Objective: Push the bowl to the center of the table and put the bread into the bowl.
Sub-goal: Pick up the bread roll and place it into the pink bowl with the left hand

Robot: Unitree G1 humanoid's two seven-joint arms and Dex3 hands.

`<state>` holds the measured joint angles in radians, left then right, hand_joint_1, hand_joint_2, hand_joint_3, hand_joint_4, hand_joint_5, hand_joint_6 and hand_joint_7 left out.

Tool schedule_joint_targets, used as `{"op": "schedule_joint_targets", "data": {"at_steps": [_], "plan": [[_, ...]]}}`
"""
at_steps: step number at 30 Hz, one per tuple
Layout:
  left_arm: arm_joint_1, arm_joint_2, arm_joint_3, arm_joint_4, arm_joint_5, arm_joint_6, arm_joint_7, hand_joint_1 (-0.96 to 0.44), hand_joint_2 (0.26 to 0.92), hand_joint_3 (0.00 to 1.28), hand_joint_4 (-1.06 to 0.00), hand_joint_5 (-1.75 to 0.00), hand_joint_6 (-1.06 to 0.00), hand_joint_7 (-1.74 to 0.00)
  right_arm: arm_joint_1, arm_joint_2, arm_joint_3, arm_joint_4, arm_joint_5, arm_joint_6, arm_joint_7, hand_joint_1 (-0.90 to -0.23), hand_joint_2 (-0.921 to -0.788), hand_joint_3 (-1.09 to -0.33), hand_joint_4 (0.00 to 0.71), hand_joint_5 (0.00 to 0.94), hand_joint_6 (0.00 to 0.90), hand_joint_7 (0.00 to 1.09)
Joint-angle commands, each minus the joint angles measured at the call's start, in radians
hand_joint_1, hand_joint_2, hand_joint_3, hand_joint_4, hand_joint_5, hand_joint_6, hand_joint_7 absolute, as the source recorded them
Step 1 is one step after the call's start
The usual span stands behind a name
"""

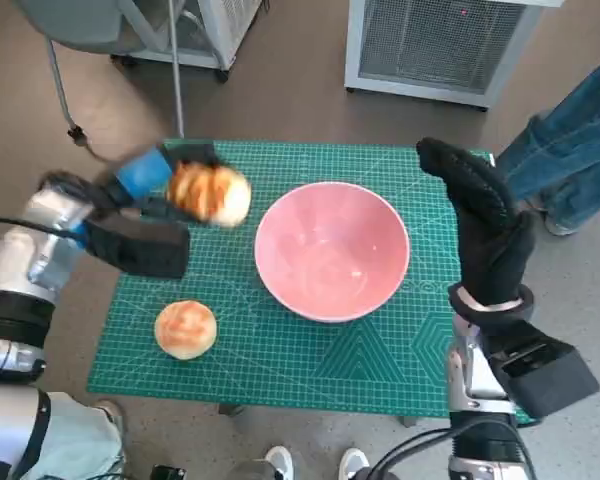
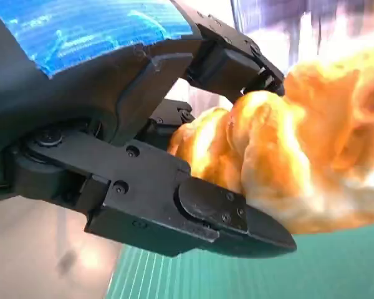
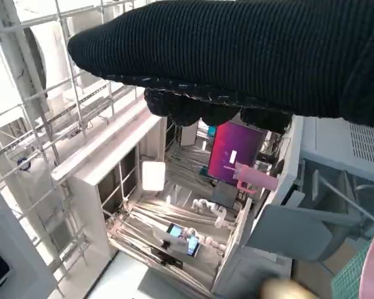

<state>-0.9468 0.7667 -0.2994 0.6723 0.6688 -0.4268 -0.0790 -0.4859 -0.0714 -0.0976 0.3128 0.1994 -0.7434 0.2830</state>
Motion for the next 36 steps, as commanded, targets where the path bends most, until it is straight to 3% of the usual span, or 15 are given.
{"op": "schedule_joint_targets", "data": {"at_steps": [1,8,14,19,28,31,36], "plan": [[0.012,-0.006,0.078,-0.217,-0.025,0.052,0.029,0.0,0.92,0.06,-0.7,-1.1,-0.64,-1.21,0.024,-0.008,-0.002,0.005,0.022,0.02,0.014,-0.62,-0.921,-0.779,0.262,0.004,-0.001,0.75],[0.021,-0.069,0.084,-0.387,-0.01,0.066,0.046,0.0,0.92,0.06,-0.67,-1.16,-0.66,-1.15,0.025,-0.01,-0.004,0.001,0.029,0.023,0.019,-0.621,-0.921,-0.78,0.261,0.004,-0.001,0.74],[0.008,-0.131,0.039,-0.439,-0.016,0.049,-0.021,0.0,0.92,0.1,-0.61,-1.26,-0.63,-1.16,0.023,-0.011,-0.002,0.002,0.037,0.025,0.025,-0.618,-0.921,-0.78,0.26,0.003,-0.001,0.74],[-0.031,-0.18,-0.038,-0.368,0.055,-0.017,-0.008,0.0,0.92,0.13,-0.56,-1.26,-0.62,-1.21,0.025,-0.012,-0.002,0.0,0.039,0.025,0.027,-0.616,-0.921,-0.781,0.259,0.003,-0.001,0.73],[-0.049,-0.26,-0.133,-0.193,0.122,-0.063,-0.007,0.0,0.92,0.12,-0.58,-1.24,-0.63,-1.21,0.043,-0.013,-0.003,-0.02,0.046,0.026,0.032,-0.611,-0.921,-0.785,0.258,0.002,-0.001,0.73],[-0.039,-0.289,-0.143,-0.164,0.114,-0.019,-0.054,0.0,0.92,0.12,-0.57,-1.27,-0.62,-1.2,0.049,-0.011,-0.003,-0.032,0.042,0.027,0.027,-0.609,-0.921,-0.786,0.257,0.002,-0.001,0.73],[-0.02,-0.319,-0.146,-0.144,0.081,0.043,-0.145,0.0,0.921,0.25,-0.41,-1.39,-0.48,-1.37,0.054,-0.012,-0.005,-0.041,0.037,0.03,0.021,-0.61,-0.921,-0.788,0.257,0.002,-0.001,0.73]]}}
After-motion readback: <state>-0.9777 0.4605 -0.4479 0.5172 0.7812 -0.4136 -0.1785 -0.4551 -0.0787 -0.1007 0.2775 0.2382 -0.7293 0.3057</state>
